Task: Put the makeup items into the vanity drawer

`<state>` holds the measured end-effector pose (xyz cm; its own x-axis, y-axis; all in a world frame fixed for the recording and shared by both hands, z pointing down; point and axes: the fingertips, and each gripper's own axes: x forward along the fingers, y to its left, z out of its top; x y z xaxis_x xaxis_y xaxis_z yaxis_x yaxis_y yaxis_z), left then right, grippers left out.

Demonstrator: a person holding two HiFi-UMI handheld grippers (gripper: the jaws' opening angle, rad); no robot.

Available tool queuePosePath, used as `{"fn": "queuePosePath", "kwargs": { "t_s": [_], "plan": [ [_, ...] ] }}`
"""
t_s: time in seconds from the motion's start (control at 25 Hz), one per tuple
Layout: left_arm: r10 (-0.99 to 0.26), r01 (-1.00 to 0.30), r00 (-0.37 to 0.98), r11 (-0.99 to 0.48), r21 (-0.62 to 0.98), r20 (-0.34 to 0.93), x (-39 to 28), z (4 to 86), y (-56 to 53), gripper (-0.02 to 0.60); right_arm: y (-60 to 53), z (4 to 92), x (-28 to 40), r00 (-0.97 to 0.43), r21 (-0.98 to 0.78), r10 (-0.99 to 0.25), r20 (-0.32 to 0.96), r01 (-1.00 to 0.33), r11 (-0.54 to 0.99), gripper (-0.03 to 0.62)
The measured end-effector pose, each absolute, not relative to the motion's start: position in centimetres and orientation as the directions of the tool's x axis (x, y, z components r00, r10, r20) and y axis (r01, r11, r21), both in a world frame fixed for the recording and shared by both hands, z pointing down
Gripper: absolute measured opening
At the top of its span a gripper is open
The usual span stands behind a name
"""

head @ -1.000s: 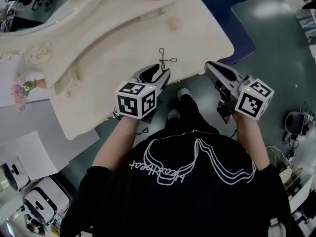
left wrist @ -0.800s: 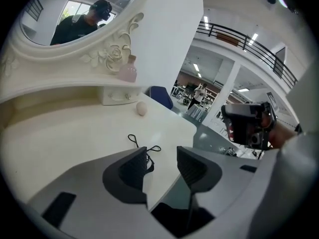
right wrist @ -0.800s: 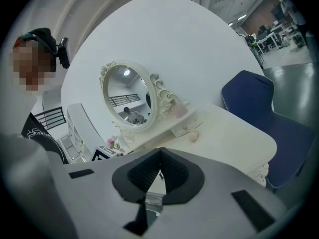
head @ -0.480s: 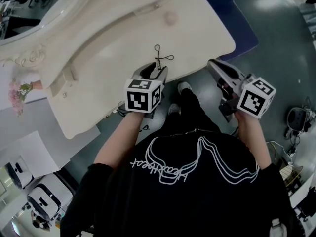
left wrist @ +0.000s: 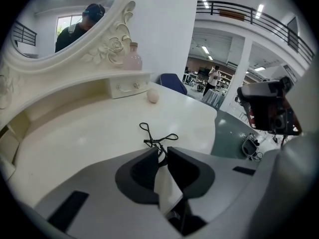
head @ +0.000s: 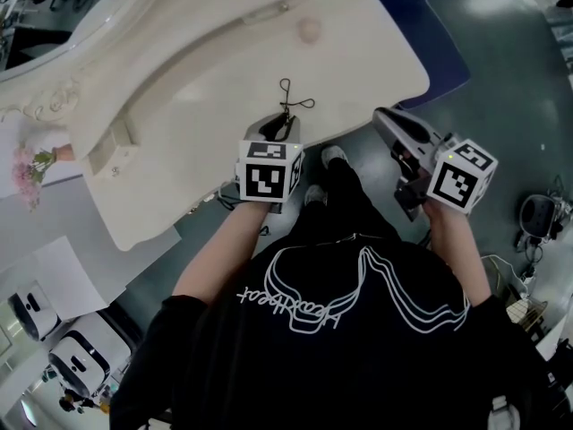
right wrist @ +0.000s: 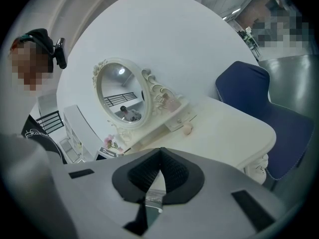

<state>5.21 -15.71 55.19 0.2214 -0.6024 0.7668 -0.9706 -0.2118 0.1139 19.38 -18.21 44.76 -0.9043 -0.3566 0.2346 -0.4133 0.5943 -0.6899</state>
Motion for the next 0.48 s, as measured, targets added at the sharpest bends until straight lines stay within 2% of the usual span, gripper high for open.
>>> {"fn": "queuePosePath", "kwargs": {
  "t_s": [0.24, 0.48],
  "plan": [
    [-0.610, -0.978, 0.194, -0.184, 0.100, 0.768, 4.9, 55.0, -15.8, 0.024, -18.0, 45.1, 19.5, -0.903, -0.700, -0.357, 0.239, -0.415, 0.581, 0.005],
    [-0.616, -0.981, 0.183, -0.160, 0.106, 0.766, 4.0, 54.8, -16.0, 0.021, -17.9, 45.3, 19.2, -0.901, -0.706, -0.359, 0.242, -0.417, 0.572, 0.005]
  ]
}}
